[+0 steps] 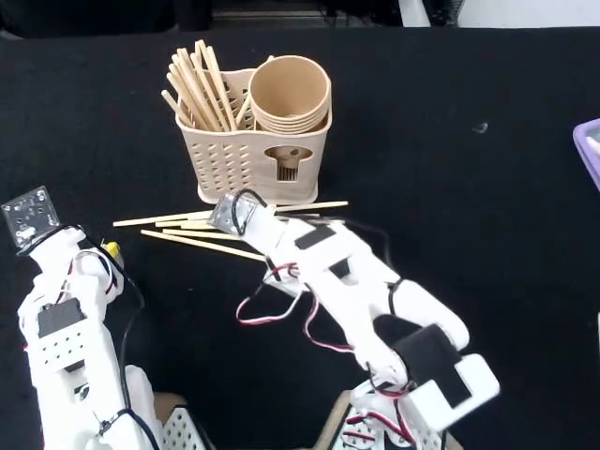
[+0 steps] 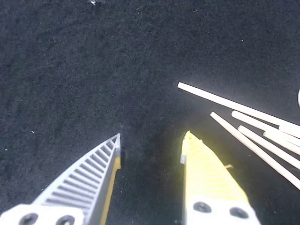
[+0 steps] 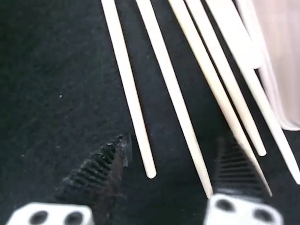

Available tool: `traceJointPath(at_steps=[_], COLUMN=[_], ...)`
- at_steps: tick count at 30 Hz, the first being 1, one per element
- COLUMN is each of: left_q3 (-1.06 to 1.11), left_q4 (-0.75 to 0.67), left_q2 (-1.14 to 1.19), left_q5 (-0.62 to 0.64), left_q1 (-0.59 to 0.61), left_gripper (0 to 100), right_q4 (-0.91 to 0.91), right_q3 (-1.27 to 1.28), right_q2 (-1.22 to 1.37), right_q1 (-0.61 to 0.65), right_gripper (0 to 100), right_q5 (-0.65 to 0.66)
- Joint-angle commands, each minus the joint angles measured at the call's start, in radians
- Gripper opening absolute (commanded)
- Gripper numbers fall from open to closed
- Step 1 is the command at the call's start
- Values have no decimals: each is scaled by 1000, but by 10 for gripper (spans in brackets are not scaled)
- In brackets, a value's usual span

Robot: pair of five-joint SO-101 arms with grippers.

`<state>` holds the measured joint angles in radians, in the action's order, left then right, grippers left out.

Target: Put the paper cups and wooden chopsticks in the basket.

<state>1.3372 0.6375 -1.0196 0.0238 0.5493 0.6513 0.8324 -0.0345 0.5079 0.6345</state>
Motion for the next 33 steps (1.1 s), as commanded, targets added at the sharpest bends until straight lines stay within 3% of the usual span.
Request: traceJointPath(at_steps=[1,4,15,22,27,29,33], left_q3=[-4,-4,-4,-4,-5,-13,-13], left_q4=[-18,-17,-17,-17,-23,-23,-46], left_q2=[-3,-3,-2,0,-8,-8,-8], left_q5=[-11,-11,-11,-11,-5,-2,40], left_q1=[-10,-10,-10,-8,36,73,122], left_gripper=[206,206,206,206,206,206,206], right_q4=[14,15,17,21,118,160,198], right_q3=[-44,-18,206,308,283,257,220], right_q2=[4,-21,-278,-443,-452,-452,-458], right_q1=[18,58,227,127,83,84,100], right_gripper=[142,12,11,11,15,61,247], right_q5=[12,11,2,9,72,44,-52])
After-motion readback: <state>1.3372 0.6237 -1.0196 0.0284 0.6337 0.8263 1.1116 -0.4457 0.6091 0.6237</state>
